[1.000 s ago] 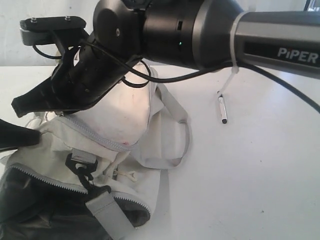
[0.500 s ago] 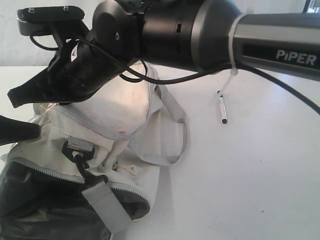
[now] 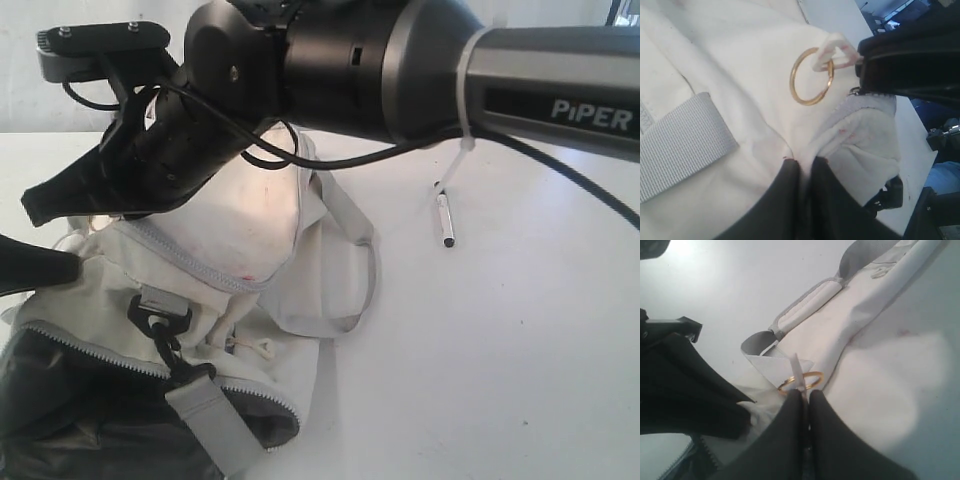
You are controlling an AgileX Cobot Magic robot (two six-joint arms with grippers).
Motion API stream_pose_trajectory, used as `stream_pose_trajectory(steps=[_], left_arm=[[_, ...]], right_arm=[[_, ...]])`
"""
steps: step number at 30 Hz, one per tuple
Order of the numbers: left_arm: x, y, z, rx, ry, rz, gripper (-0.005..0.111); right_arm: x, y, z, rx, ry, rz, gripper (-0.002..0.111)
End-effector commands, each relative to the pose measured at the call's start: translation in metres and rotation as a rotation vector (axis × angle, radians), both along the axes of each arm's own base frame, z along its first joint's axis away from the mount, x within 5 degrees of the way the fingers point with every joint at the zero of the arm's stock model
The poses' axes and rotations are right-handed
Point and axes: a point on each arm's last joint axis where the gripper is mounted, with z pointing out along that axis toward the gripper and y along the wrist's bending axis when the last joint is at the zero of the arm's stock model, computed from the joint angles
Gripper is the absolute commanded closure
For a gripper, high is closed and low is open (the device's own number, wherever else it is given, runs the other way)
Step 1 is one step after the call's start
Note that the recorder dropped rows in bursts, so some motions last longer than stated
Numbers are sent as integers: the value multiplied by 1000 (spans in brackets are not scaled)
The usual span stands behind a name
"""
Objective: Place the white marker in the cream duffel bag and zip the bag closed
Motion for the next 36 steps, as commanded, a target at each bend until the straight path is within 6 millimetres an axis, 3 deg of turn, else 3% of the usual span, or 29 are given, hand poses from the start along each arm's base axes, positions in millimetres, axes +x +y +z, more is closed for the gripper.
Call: stream_pose_trajectory(steps=[1, 10, 21, 36], left_arm=[[-4, 5, -10, 97, 61, 0, 107], [-7, 9, -17, 170, 125, 2, 107], [-6, 12, -20, 208, 160, 44, 107], [0, 10, -13, 110, 150, 118, 107]], right_arm=[[4, -14, 20, -31, -92, -3, 108], [0, -22, 36, -28, -130, -1, 108], [-2, -29, 37, -91, -129, -10, 108], [-5, -39, 40, -158, -103, -37, 108]])
